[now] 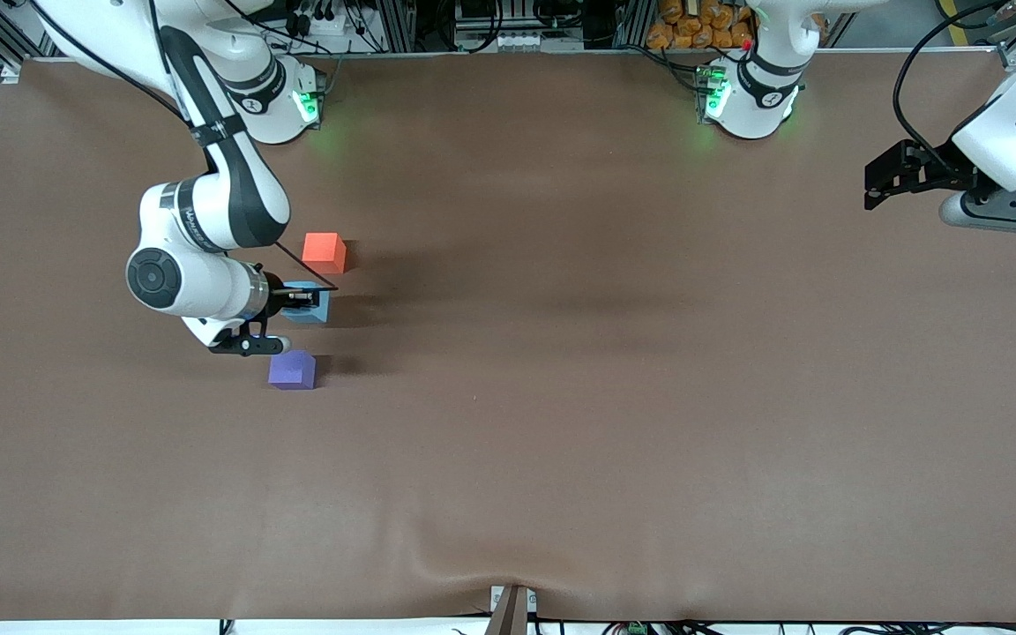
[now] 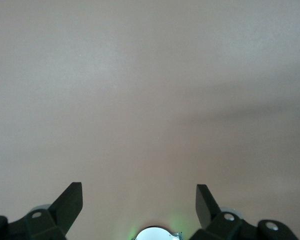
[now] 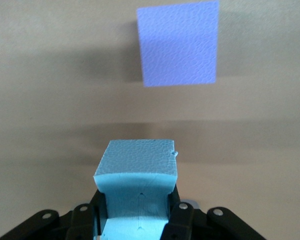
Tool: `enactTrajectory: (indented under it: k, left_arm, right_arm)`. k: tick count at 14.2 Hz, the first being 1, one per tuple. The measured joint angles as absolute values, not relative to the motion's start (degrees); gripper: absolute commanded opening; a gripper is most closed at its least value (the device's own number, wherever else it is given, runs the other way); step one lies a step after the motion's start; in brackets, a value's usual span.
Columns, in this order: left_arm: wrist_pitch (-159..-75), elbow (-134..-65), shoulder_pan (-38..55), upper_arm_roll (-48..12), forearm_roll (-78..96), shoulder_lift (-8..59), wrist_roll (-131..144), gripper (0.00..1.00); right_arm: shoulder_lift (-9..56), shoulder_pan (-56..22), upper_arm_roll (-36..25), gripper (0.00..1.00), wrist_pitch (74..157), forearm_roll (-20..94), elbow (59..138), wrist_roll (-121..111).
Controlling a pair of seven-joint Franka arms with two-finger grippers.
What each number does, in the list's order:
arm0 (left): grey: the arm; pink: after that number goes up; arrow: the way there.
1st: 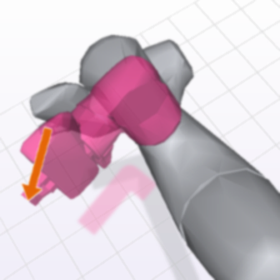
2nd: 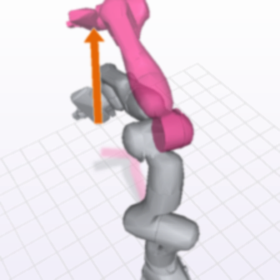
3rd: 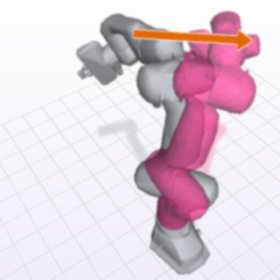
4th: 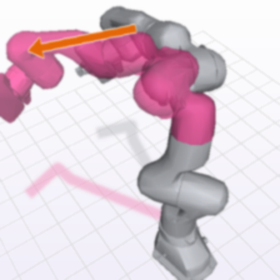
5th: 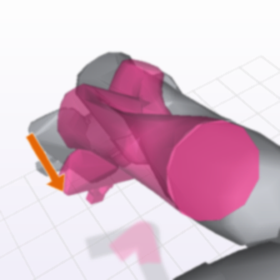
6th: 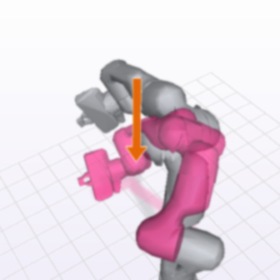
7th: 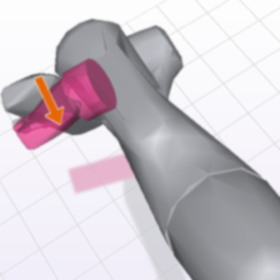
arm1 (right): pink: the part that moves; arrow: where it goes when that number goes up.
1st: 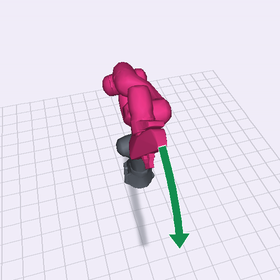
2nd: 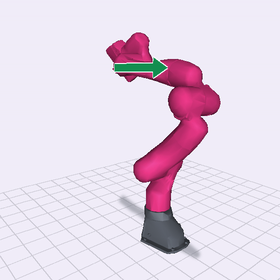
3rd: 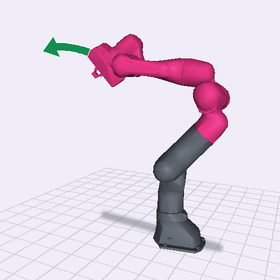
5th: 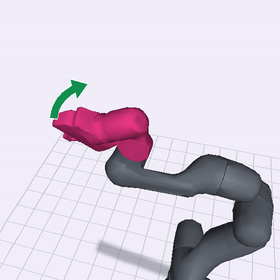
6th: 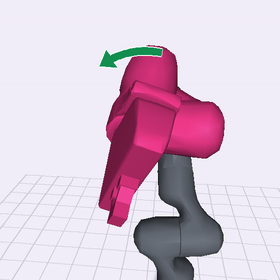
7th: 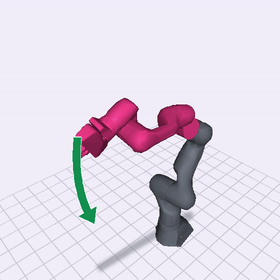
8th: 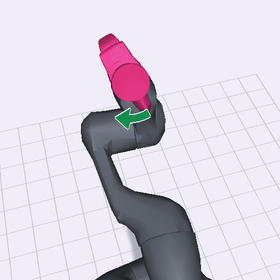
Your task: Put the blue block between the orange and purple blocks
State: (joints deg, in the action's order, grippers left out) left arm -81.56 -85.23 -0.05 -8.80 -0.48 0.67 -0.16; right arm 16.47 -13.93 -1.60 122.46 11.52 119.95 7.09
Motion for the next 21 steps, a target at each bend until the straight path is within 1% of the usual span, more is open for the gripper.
enactTrajectory:
  k: [2,4,12,13,14,17,18,19,21]
  left_arm:
    - [-81.56,-85.22,0.44,-8.23,-0.48,0.67,-0.16,1.00]
    - [-81.52,-85.21,1.09,-7.56,-0.48,0.66,-0.18,1.00]
    - [-81.49,-85.21,3.76,-6.39,-1.58,0.62,-0.18,1.00]
    - [-81.49,-85.21,3.76,-6.32,-1.58,0.62,-0.18,1.00]
    - [-81.49,-85.21,3.76,-6.26,-1.59,0.62,-0.18,1.00]
    - [-81.49,-85.21,3.79,-5.48,-1.59,0.62,-0.18,1.00]
    - [-81.51,-85.21,3.81,-4.62,-1.59,0.62,-0.18,1.00]
    - [-81.62,-85.21,3.81,-3.63,-1.59,0.62,-0.21,1.00]
    - [-82.22,-85.18,3.78,-1.89,-1.59,0.62,-0.45,1.00]
  right_arm:
    - [16.68,-13.94,-1.70,0.00,126.97,11.52,122.77,6.20]
    - [17.28,-13.95,-1.68,0.00,129.76,11.52,124.67,5.92]
    - [19.72,-14.01,-1.58,0.00,132.69,11.55,125.67,5.88]
    - [20.00,-14.02,-1.53,0.35,132.97,11.56,125.68,5.88]
    - [19.98,-14.03,-1.51,0.99,132.98,11.56,125.68,5.88]
    - [20.00,-14.00,-1.59,1.00,132.71,11.57,125.57,5.90]
    - [19.95,-13.95,-1.66,1.00,131.13,11.57,124.86,5.90]
    - [19.80,-13.75,-1.77,1.00,127.71,11.59,123.04,5.91]
    - [19.19,-11.98,-1.94,1.00,117.32,11.59,115.58,5.87]
